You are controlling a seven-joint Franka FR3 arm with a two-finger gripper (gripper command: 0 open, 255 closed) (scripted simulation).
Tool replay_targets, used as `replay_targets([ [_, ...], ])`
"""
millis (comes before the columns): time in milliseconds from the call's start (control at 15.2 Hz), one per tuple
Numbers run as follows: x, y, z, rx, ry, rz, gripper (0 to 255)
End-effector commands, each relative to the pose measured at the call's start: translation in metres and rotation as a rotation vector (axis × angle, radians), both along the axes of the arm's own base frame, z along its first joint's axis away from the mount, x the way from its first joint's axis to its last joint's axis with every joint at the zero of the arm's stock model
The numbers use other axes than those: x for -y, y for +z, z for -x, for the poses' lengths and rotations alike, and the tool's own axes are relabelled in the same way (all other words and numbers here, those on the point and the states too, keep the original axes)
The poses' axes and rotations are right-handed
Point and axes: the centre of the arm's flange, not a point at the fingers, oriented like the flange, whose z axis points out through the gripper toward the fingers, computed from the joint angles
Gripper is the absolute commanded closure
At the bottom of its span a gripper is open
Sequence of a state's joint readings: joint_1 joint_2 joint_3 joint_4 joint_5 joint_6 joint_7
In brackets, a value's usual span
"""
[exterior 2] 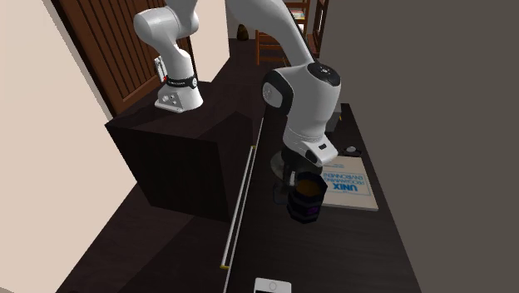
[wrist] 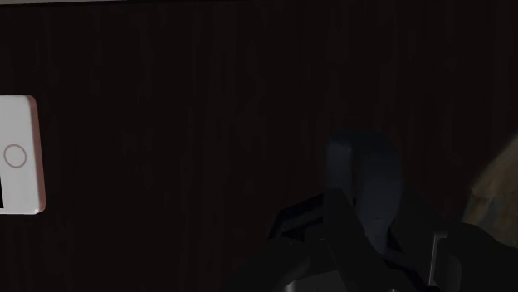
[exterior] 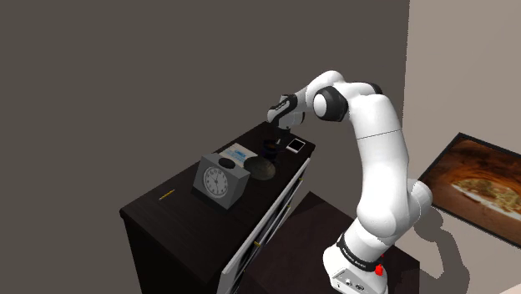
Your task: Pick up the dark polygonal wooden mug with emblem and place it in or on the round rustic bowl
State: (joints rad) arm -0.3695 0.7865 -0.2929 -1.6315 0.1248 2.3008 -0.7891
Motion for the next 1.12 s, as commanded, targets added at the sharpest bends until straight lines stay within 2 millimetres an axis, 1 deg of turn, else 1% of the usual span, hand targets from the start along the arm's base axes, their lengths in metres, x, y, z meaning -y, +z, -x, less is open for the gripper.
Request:
replay_targets([
  [0, 0.0, 0.005, 0.0, 0.0, 0.0, 0.0, 255],
  [1056, 0.0, 0.09, 0.0, 0.0, 0.0, 0.0, 255],
])
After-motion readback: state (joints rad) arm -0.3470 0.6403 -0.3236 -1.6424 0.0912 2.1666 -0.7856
